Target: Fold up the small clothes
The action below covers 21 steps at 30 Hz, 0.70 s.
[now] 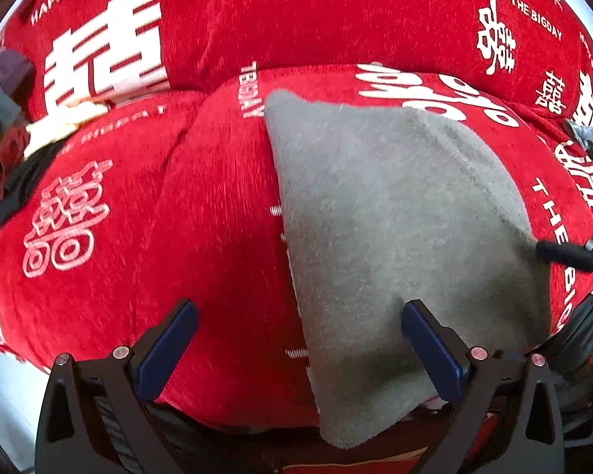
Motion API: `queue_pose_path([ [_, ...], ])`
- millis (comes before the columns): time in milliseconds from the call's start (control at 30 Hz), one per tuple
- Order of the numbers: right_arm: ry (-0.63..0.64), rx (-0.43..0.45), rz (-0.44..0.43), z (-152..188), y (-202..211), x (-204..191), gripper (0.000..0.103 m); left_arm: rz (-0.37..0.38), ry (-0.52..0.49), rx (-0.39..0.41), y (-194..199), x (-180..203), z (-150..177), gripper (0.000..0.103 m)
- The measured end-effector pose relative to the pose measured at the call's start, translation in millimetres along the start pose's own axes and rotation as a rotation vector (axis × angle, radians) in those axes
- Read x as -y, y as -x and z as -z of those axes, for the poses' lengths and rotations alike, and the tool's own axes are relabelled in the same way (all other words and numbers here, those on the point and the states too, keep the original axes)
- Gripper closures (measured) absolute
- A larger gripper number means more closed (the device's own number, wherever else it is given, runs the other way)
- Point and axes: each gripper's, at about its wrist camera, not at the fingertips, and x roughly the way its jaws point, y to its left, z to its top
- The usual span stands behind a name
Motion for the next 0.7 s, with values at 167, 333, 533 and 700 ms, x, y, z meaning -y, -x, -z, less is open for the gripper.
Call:
queue_pose_path([
  [167, -0.013, 0.018, -0.007, -19, 1, 7, 0.019, 0.013, 0.014, 0.002, -1, 2, -14, 0.000],
  [333, 0.034, 0.015, -0.048, -42, -20, 8, 0.019, -0.068, 0.006, 0.001, -19, 3, -42, 0.000],
  [533, -0.085, -0.072, -0.106, -56, -72, 41, 0.018, -0.068, 0.029, -0.057, -53, -3, -61, 0.000],
  [700, -0.183, -0.066, -0.133, -60, -89, 70, 0.015, -0.063, 0.025, -0.057, -63, 0, -73, 0.000],
])
